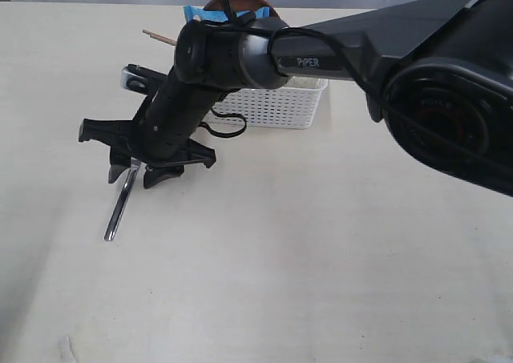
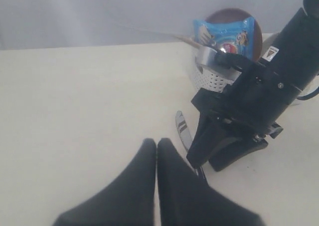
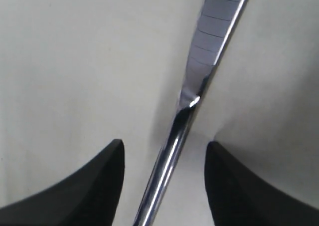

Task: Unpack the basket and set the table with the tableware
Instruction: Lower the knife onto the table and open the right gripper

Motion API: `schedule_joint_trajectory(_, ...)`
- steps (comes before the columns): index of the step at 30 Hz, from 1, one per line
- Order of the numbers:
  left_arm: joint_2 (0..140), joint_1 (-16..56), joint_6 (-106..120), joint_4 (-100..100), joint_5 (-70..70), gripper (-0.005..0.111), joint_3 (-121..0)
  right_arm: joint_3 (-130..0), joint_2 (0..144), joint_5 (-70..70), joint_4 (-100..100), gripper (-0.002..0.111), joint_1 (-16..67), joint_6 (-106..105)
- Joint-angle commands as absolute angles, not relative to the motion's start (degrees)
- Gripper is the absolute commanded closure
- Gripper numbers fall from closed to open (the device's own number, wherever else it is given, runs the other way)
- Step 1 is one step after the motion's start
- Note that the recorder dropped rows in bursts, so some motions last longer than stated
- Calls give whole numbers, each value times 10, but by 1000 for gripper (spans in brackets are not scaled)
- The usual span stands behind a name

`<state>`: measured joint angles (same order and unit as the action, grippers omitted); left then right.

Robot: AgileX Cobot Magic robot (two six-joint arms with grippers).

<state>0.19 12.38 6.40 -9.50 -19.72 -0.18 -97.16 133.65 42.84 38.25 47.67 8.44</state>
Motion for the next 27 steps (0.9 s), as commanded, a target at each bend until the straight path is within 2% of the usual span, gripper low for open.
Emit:
schedule_joint_trajectory(1, 0, 127, 64, -94, -196, 107, 0, -965, 1343, 385, 357, 59, 470, 69)
schedule_joint_trajectory(27, 0, 127, 63, -93, -196, 107, 0, -965, 1362, 293, 359, 59, 470, 46)
